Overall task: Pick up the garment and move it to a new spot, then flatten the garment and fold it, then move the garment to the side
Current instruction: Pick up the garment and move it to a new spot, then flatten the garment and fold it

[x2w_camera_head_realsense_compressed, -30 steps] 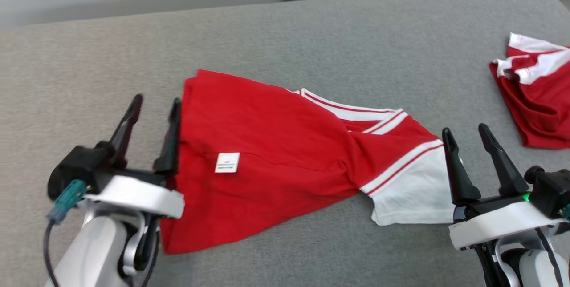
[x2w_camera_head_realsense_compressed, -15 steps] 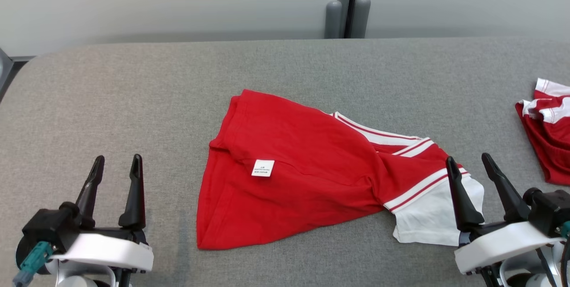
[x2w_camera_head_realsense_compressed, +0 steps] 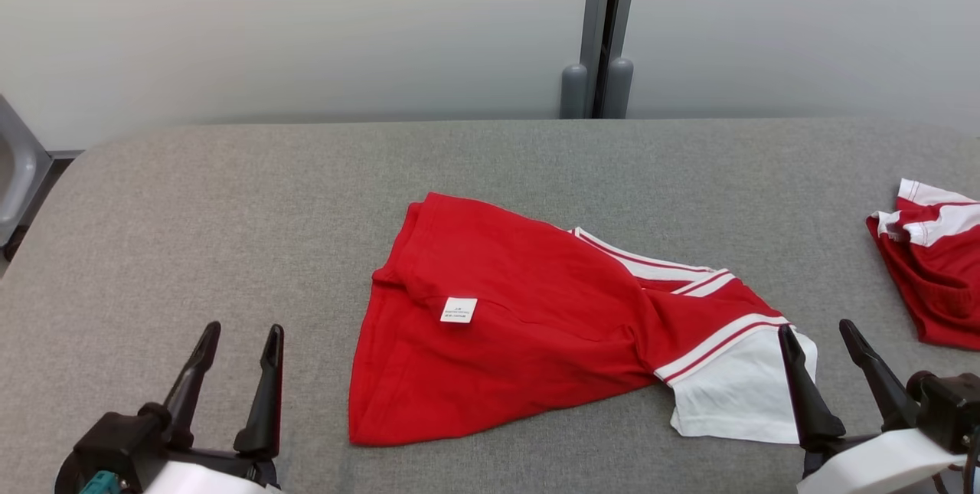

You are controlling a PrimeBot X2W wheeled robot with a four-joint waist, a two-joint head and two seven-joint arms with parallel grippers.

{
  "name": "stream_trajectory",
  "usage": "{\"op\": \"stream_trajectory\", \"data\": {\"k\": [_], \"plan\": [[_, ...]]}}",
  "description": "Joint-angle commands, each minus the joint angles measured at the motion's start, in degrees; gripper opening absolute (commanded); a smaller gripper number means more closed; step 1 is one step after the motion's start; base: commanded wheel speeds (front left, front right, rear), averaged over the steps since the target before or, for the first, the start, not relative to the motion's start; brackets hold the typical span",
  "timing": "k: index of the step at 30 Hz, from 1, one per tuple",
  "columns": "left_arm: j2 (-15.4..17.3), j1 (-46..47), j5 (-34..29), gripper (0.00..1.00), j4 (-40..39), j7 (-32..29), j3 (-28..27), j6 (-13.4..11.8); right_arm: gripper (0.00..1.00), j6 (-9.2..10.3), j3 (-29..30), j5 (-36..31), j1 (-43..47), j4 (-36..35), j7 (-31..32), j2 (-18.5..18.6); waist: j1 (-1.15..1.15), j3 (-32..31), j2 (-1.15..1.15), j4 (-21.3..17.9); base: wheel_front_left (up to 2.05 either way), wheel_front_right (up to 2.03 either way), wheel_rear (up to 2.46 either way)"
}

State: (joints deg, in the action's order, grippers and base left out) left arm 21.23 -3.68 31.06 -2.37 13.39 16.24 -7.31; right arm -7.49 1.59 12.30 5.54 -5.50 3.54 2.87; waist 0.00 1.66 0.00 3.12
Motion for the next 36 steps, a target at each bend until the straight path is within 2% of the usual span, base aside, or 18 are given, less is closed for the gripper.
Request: {"op": "stream_trajectory", "data": {"k": [1, 29, 32, 36], "plan": [[0.50, -0.87, -0.10, 1.00, -0.48, -0.31, 0.05, -0.36, 1.00, -0.02, 0.42, -0.32, 1.13, -0.75, 0.44, 0.43, 0.00, -0.82, 0.00, 0.10, 0.00, 0.00, 0.00], [0.96, -0.07, 0.47, 1.00, -0.97, -0.86, 0.28, -1.35, 1.00, -0.02, 0.61, 0.21, 1.92, -2.91, 1.40, 0.22, 0.00, -0.82, 0.00, -0.02, 0.00, 0.00, 0.00], [0.63, 2.19, 0.79, 1.00, -1.13, -1.05, 0.45, -0.51, 1.00, -0.02, 0.55, 0.14, 1.05, -3.20, 1.23, 0.23, 0.00, 0.41, 0.00, -0.01, 0.00, 0.00, 0.00], [-0.05, 8.48, 1.26, 1.00, 0.64, -3.06, 3.02, 2.68, 1.00, -0.02, -0.16, -0.34, -0.10, -3.70, 1.59, 0.21, 0.00, 3.33, 0.00, -0.32, 0.00, 0.00, 0.00]]}}
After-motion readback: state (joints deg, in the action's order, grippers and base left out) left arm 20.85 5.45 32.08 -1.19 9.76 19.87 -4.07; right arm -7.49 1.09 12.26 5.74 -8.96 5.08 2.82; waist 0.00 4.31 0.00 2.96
